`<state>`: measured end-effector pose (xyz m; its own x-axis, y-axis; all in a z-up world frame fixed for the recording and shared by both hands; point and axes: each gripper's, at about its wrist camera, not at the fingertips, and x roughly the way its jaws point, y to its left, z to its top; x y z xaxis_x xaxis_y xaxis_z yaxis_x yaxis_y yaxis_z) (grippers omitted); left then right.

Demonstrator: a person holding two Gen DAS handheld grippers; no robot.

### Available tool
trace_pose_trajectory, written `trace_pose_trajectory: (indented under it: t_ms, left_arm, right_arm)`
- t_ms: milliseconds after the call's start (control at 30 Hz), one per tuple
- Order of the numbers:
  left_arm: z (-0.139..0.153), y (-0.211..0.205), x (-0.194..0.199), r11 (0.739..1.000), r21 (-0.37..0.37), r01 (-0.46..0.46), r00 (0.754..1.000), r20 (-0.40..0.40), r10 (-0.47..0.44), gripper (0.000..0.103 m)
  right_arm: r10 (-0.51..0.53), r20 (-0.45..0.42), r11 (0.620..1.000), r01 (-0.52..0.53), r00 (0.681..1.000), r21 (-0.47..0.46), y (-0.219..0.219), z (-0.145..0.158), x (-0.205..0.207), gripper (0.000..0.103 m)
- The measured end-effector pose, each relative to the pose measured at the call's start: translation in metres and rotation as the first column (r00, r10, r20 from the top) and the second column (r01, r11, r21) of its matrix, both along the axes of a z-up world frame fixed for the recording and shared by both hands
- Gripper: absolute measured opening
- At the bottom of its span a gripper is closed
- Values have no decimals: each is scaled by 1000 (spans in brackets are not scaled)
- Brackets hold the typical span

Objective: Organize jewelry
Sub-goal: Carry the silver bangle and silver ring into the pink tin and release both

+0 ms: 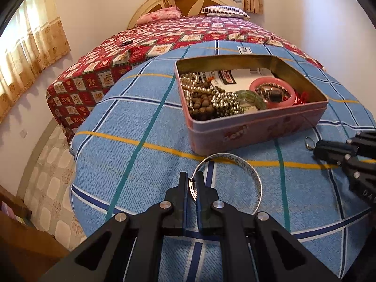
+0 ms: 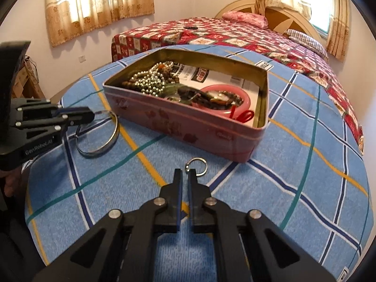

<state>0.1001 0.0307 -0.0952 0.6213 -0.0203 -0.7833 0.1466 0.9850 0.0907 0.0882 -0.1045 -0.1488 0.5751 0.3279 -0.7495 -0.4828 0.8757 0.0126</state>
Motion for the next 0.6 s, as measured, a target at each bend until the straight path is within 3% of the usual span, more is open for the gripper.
trace_pose_trajectory:
  t_ms: [33, 67, 100, 167, 300, 367, 400, 600]
  left_arm:
    - [0, 0, 0, 1000, -1, 0, 1000, -1, 0, 5]
    - [0, 0, 0, 1000, -1, 0, 1000, -1, 0, 5]
    - [0, 0, 0, 1000, -2, 0, 1000, 0, 0, 5]
    - [-1, 1, 0, 1000, -4, 0, 1000, 0, 0, 5]
    - [-3, 2, 1, 1000, -4, 2, 1000, -2, -2, 5]
    - [-3, 1, 1, 1000, -7, 2, 1000, -3, -2, 5]
    - [-3, 2, 1, 1000, -8, 3, 1000, -3, -3, 5]
    - [6, 2, -1, 1000, -22, 8, 1000, 9, -7, 5]
  right_arm:
    - [-2, 0, 1000, 2, 1000, 3, 0, 1, 0, 8]
    - [-12, 5, 1000, 12, 1000, -5, -1, 1, 2, 17]
    - [-19, 9, 1000, 19, 1000, -12, -1, 1, 2, 32]
    - [-27, 0, 999, 27, 1000, -20, 0, 0, 7, 45]
    - [-19, -29, 999, 17, 999, -41, 6, -4, 15, 46]
    - [-12, -32, 999, 11, 999, -38, 6, -4, 15, 36]
    - [-11, -31, 999, 10, 999, -35, 5, -3, 15, 24]
    - [0, -26, 1000, -1, 1000, -19, 2, -3, 6, 23]
